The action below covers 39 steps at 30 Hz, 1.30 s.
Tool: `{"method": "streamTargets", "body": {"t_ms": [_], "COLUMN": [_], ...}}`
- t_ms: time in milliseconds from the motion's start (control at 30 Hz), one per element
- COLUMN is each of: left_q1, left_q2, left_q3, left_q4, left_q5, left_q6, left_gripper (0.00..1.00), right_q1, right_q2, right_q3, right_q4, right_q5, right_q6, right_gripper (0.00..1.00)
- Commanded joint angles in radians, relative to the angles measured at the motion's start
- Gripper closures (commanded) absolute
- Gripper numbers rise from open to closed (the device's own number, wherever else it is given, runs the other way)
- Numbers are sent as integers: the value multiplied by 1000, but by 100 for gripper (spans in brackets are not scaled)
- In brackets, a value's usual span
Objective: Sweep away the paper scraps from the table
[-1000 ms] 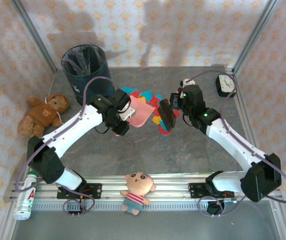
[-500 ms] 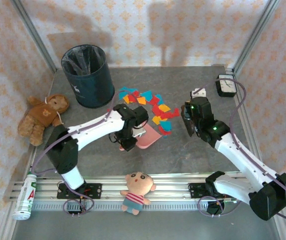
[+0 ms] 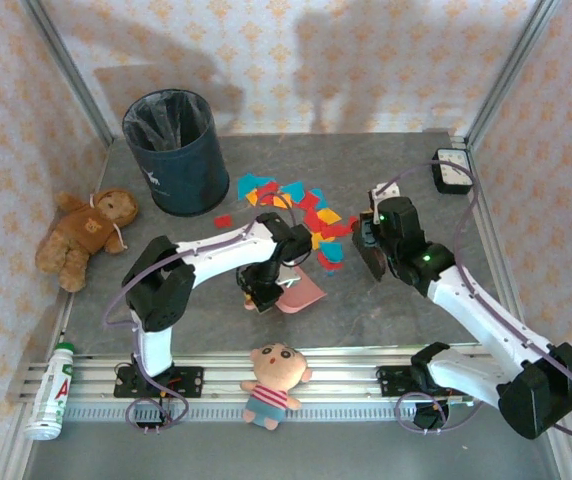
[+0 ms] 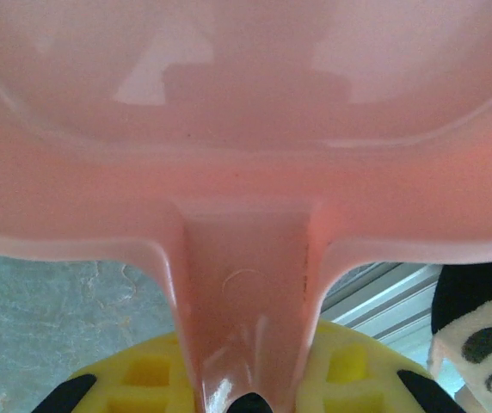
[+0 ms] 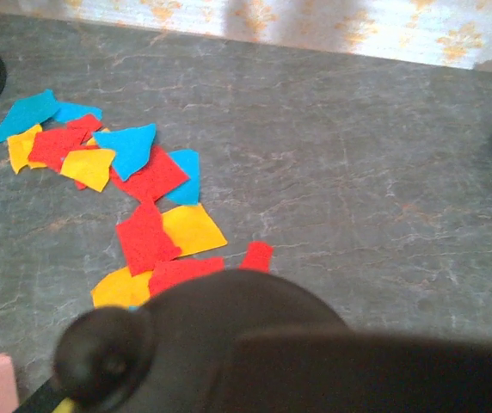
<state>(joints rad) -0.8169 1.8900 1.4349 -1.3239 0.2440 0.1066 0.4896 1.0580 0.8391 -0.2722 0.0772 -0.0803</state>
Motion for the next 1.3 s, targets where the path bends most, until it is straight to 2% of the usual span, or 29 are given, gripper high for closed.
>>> {"method": "streamTargets", "body": {"t_ms": [0,667,1067,1267], "left_q1": [-7,-5,-4,10], "left_q2": [12,192,238,218], "left_q3": [43,191,243,235], "left_q4": [-44,-35,-24,-9], "left_q5": [20,19,18,8], "left_q6": [25,21,23,15], "left_gripper": [100,100,100,100], "right_q1": [-4,-3,18,23], "right_q2": [12,63,62,45], "right_q3": [-8,11,19,38], "right_q4": [37,17,17,20], "right_q5": [-44,-208,-346,-376], "right_q6": [-3,7,22,23], "right_gripper": [100,100,100,100]}}
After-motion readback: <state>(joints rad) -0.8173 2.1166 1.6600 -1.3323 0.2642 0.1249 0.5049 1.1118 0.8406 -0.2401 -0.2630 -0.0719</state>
